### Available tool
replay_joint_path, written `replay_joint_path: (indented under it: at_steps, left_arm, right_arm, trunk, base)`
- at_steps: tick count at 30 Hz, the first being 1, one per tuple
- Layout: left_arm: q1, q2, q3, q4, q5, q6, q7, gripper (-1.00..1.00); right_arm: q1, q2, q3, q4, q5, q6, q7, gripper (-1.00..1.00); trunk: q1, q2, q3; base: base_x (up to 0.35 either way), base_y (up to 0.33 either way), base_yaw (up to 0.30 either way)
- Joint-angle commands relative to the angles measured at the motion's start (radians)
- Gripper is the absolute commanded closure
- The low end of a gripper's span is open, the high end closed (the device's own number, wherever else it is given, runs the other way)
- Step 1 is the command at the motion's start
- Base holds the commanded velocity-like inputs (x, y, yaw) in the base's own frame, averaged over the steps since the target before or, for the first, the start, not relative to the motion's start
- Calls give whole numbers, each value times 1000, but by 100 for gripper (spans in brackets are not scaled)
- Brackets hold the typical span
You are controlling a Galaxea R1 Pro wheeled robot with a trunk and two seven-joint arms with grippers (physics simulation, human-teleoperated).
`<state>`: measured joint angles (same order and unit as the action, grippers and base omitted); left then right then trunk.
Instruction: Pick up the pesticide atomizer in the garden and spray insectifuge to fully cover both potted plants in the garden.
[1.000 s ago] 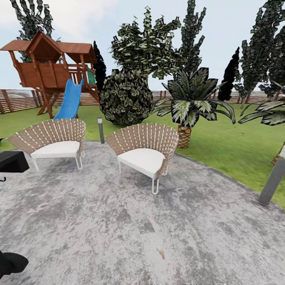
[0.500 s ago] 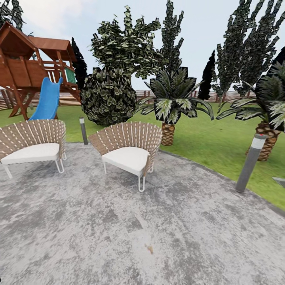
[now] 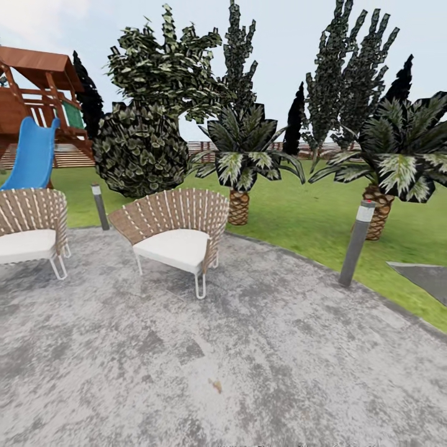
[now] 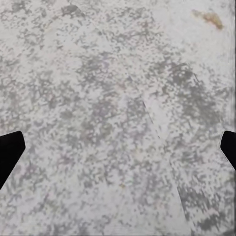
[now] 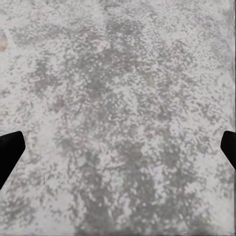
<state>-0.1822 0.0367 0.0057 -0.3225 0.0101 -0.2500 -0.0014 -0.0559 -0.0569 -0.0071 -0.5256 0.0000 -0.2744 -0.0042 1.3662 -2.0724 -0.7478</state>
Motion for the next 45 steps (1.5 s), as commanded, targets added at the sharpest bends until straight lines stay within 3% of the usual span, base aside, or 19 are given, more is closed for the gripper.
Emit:
replay_joint_path:
  at_steps: [1,23,42,45]
  left_arm:
    - [0,0,0,0,1,-3,0,-100]
    - [0,0,0,0,1,-3,0,-100]
    - [0,0,0,0,1,-3,0,-100]
    - [0,0,0,0,1,-3,0,-100]
  right_arm:
    - [-1,0,-1,1,0,-3,0,-100]
    - [-1,2,1,1,0,-3,0,-100]
    - [-1,2,1,1,0,-3,0,-100]
    - [-1,2,1,1,0,-3,0,-100]
  trunk:
    - [4,-8,-4]
    - [4,-8,-5]
    - [4,-8,-17]
    - [15,-29,-28]
  base:
    - [0,0,-268]
    - [0,0,-268]
    - [0,0,-268]
    - [0,0,-268]
